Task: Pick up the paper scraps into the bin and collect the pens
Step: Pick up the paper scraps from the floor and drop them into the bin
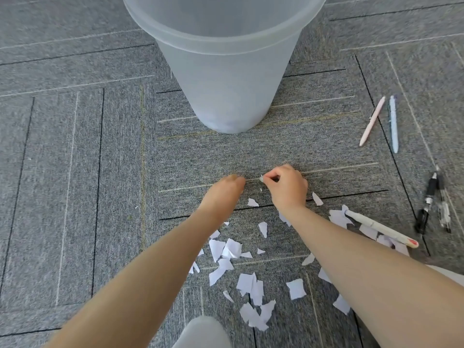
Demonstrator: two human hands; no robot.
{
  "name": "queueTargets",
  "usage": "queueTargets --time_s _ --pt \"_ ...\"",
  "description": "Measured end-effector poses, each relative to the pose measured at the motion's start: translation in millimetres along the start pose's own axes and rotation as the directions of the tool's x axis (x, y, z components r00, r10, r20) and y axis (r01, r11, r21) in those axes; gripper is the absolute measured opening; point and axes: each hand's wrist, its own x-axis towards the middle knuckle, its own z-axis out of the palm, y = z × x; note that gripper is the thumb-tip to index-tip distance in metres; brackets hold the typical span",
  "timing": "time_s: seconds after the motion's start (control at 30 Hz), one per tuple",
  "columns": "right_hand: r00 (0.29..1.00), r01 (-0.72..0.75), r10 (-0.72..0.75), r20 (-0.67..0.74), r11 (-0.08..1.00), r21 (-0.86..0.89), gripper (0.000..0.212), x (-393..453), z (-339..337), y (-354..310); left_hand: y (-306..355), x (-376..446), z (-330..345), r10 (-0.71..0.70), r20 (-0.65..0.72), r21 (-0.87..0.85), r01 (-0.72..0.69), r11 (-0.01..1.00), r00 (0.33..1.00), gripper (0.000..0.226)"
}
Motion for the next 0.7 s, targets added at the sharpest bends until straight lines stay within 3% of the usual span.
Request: queueTargets --time_s 0.1,0.2,0.33,0.5,0.7 --pt "0.999 0.017 -0.014 0.043 0.997 -0.069 0.013 2 -2 -4 0 9 -12 -0.109 0.053 -0.149 0.116 0.982 0.993 0.017" --pt "0.982 0.126 -0.103 0.157 0.982 -0.144 0.013 5 -9 -3 5 0 -11 -0.158 0.039 -0.316 0.162 0.935 0.987 0.015" --pt "0.938 0.237 -0.214 0.273 0.97 -0.054 0.012 -6 -17 13 21 -13 9 -0.114 0.078 -0.292 0.132 0.947 0.99 0.015" --pt "0.978 0.167 -0.164 0.129 0.986 -0.016 0.007 -19 -5 14 20 -19 21 -0.093 -0.072 -0.177 0.079 0.981 0.993 0.02" --pt "0.993 0.117 -0.116 0.027 0.993 -0.031 0.006 -19 5 13 20 -20 22 -0.059 -0.082 -0.169 0.044 0.985 0.995 0.019"
